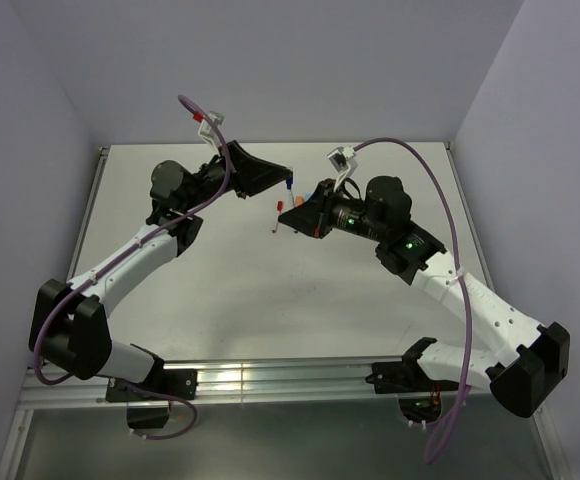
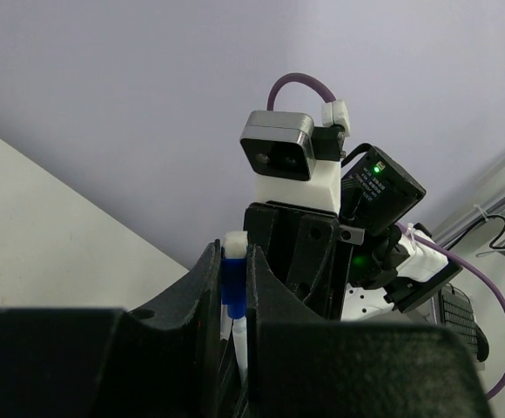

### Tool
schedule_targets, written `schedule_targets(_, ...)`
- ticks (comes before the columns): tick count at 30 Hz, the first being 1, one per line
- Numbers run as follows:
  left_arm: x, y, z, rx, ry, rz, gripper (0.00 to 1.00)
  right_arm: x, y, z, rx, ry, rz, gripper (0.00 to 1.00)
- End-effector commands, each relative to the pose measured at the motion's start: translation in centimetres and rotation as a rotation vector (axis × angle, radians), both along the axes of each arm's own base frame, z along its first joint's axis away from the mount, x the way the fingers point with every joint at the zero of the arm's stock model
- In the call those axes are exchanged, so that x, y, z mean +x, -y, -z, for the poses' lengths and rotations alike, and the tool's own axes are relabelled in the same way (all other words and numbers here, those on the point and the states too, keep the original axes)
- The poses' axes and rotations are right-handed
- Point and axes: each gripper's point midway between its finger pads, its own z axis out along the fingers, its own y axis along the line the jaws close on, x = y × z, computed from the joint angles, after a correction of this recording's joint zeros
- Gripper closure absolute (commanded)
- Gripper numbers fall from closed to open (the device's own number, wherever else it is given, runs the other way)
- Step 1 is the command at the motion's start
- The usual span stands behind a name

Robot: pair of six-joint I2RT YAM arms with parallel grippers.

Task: Insert the pens into the pen caps

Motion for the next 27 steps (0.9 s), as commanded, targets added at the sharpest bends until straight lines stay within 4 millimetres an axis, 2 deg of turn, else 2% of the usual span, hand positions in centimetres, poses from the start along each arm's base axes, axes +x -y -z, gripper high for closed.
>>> schedule_targets(1, -1.0, 0.4, -1.3, -0.012, 0.063, 0.034, 1.00, 0.1, 0.7, -3.7, 0.061, 0.103, 0.033, 1.00)
schedule_targets(7, -1.9, 0.7, -1.7, -0.042, 0.040, -0.001, 1.00, 0.5, 1.8, -4.3, 0.070, 0.134, 0.099, 1.00)
schedule_targets(14, -3.8, 2.4, -1.7, -0.009, 0.046, -0.025, 1.00, 0.9, 2.7, -4.7, 0.072, 0.151, 0.154, 1.00)
schedule_targets(21, -4.3, 3.0, -1.4, 0.011, 0.050, -0.032, 1.00, 1.0, 3.4, -5.1, 0.070, 0.168, 0.187, 1.00)
schedule_targets(27, -4.9, 3.6, -1.5, 0.046, 0.060, -0.073, 1.00, 2.0, 4.6, -5.3, 0.040, 0.193, 0.272, 1.00)
